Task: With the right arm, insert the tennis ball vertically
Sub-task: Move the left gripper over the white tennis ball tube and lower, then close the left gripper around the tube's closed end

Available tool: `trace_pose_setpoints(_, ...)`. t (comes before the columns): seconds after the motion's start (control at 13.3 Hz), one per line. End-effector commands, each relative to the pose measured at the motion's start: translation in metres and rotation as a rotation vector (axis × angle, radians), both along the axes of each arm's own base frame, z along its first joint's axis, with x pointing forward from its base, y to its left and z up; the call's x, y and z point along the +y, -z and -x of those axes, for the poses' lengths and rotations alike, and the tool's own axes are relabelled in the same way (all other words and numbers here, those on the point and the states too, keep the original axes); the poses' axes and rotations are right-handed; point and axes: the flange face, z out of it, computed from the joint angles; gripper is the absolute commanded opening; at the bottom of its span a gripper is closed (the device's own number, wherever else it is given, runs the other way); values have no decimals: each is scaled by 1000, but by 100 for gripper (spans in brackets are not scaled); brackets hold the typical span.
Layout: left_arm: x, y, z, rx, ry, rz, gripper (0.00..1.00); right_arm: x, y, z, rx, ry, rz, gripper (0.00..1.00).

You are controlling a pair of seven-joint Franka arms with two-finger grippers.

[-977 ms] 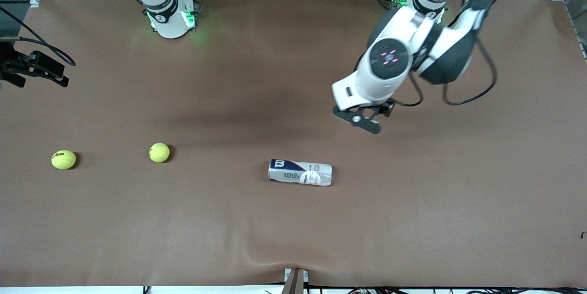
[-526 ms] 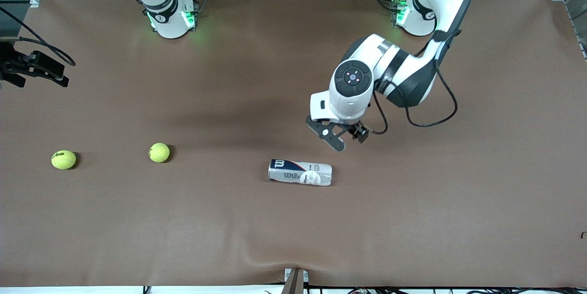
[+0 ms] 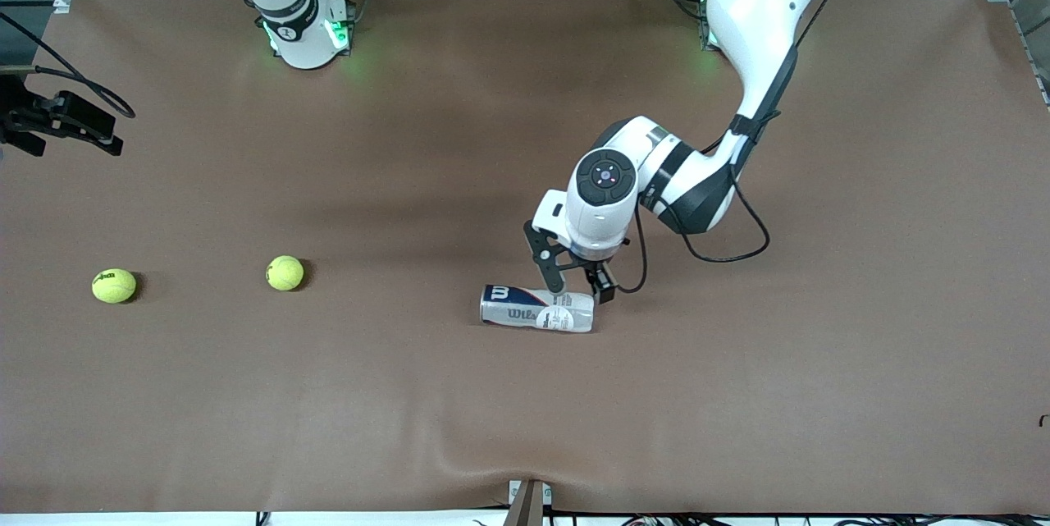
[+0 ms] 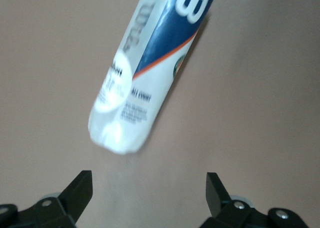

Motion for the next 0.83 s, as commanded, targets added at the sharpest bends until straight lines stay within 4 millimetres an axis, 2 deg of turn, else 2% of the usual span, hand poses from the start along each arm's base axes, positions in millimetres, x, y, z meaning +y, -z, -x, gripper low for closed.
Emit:
trace_pose_setpoints(0.0, -13, 1, -6, -73, 125, 4, 100, -1, -2, 1, -1, -6, -9, 100)
trace_pose_setpoints(0.15, -46, -10, 12, -128, 208, -26, 100, -1, -1, 2, 1, -6, -9, 100)
trace_pose_setpoints(0.3, -64, -9, 27, -163, 251, -69, 100, -1, -1, 2, 2, -6, -9, 100)
trace_pose_setpoints(0.6, -76, 5, 27, -248, 208, -176, 100, -1, -1, 2, 2, -6, -9, 100)
trace_pose_setpoints(0.68, -73, 8, 26, -260, 166, -194, 100, -1, -1, 2, 2, -6, -9, 100)
trace_pose_setpoints(0.75, -69, 20, 24, -261, 165, -223, 100, -1, -1, 2, 2, -6, -9, 100)
